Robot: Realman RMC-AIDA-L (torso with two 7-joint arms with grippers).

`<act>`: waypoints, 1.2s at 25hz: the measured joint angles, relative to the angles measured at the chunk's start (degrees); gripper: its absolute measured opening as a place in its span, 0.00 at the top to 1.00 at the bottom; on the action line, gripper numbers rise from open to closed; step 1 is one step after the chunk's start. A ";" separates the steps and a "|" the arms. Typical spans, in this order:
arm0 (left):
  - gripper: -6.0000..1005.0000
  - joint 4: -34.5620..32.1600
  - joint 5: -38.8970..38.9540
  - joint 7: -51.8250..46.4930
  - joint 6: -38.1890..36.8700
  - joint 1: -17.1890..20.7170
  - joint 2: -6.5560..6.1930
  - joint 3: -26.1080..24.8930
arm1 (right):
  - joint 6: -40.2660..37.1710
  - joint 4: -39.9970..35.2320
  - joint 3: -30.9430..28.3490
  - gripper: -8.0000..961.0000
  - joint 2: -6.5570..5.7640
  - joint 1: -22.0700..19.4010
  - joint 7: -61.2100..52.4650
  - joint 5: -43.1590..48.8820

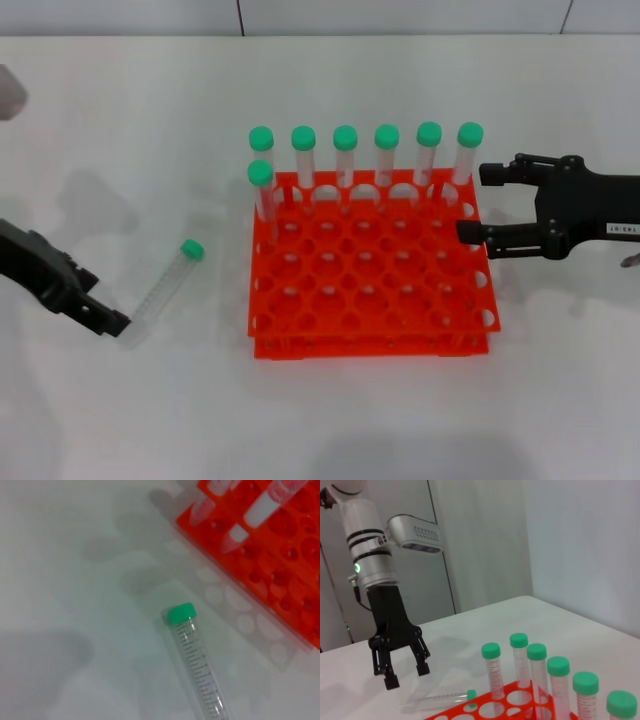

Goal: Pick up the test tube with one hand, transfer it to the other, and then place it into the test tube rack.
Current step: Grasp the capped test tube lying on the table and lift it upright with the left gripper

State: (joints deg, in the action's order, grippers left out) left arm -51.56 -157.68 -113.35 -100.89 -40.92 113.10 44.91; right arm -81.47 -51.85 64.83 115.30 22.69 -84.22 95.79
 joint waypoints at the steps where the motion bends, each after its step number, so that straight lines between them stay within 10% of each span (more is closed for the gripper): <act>1: 0.13 0.89 -0.10 -0.17 0.55 -0.51 0.06 0.56 | -0.06 0.00 -0.04 0.11 0.01 -0.08 0.00 0.00; 30: 0.13 5.16 -0.94 -0.20 4.74 -2.27 2.41 1.61 | -1.44 0.50 -0.05 0.11 -0.08 -0.28 0.71 0.01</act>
State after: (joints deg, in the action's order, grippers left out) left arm -46.40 -158.62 -113.55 -96.15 -43.19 115.51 46.52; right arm -82.91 -51.35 64.77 115.22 22.41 -83.52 95.80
